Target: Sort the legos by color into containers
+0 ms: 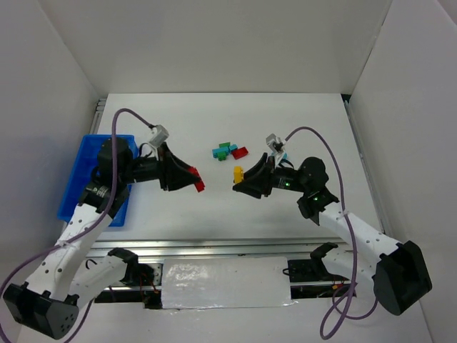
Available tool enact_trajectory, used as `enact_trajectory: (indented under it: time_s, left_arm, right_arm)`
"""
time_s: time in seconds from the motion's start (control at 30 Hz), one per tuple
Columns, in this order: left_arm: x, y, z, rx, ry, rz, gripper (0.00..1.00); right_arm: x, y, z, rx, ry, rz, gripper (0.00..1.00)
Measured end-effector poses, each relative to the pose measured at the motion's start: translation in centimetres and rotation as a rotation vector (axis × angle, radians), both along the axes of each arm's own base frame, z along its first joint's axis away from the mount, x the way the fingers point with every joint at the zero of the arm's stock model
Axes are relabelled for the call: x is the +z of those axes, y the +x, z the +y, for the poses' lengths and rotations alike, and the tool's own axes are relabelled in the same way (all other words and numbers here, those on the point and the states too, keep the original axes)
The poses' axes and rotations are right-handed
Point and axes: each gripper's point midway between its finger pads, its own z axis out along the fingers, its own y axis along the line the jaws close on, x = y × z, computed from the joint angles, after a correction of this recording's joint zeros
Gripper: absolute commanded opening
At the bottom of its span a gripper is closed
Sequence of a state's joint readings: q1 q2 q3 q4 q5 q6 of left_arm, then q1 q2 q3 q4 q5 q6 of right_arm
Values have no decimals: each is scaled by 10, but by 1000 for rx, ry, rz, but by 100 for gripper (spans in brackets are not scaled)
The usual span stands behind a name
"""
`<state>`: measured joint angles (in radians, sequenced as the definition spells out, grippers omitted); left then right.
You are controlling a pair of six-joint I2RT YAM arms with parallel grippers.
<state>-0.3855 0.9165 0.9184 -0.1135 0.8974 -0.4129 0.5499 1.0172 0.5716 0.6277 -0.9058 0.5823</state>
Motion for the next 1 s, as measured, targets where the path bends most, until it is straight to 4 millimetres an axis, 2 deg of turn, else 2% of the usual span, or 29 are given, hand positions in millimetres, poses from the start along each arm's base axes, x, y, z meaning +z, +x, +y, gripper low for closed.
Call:
enact_trajectory:
  time_s: [0.1, 0.23, 0.33, 0.4, 0.47, 0.5, 0.53, 0.57, 0.63, 0.77, 0.83, 0.93, 1.0]
  left_arm:
    - [2, 19, 28, 111, 1, -2, 0]
    - [-3, 34, 49, 203, 11, 24, 0]
    - [-18, 65, 77, 475, 76, 117, 0]
    - [-31, 96, 125, 802, 136, 221, 0]
    - [-46, 114, 189, 1138, 173, 325, 0]
    - [-54, 115, 217, 1276, 180, 376, 0]
    - [-65, 112, 253, 1456, 189, 443, 0]
    - [-74, 106, 280, 1597, 192, 498, 2]
    - [-85, 95, 310, 1774, 191, 560, 4]
    - [-103, 89, 345, 1997, 174, 648, 3]
    - [-121, 92, 360, 2076, 179, 721, 3]
    - [-147, 94, 375, 2162, 191, 808, 8]
    - [-158, 92, 378, 2202, 181, 834, 16]
  right_arm:
    - [-12, 22, -16, -100, -17, 38, 0]
    - [-17, 26, -18, -119, -29, 62, 0]
    - [-24, 35, -19, -176, -48, 105, 0]
    - [-34, 45, -22, -239, -74, 157, 0]
    - [-41, 53, -25, -295, -93, 196, 0]
    - [-44, 55, -26, -311, -98, 208, 0]
    - [-46, 57, -27, -325, -102, 220, 0]
    - [-47, 58, -27, -333, -105, 229, 0]
    - [-48, 58, -28, -338, -105, 243, 0]
    - [-48, 57, -28, -337, -104, 256, 0]
    - [-48, 55, -29, -337, -109, 260, 0]
    - [-46, 50, -32, -337, -117, 249, 0]
    - [-47, 46, -34, -336, -129, 241, 0]
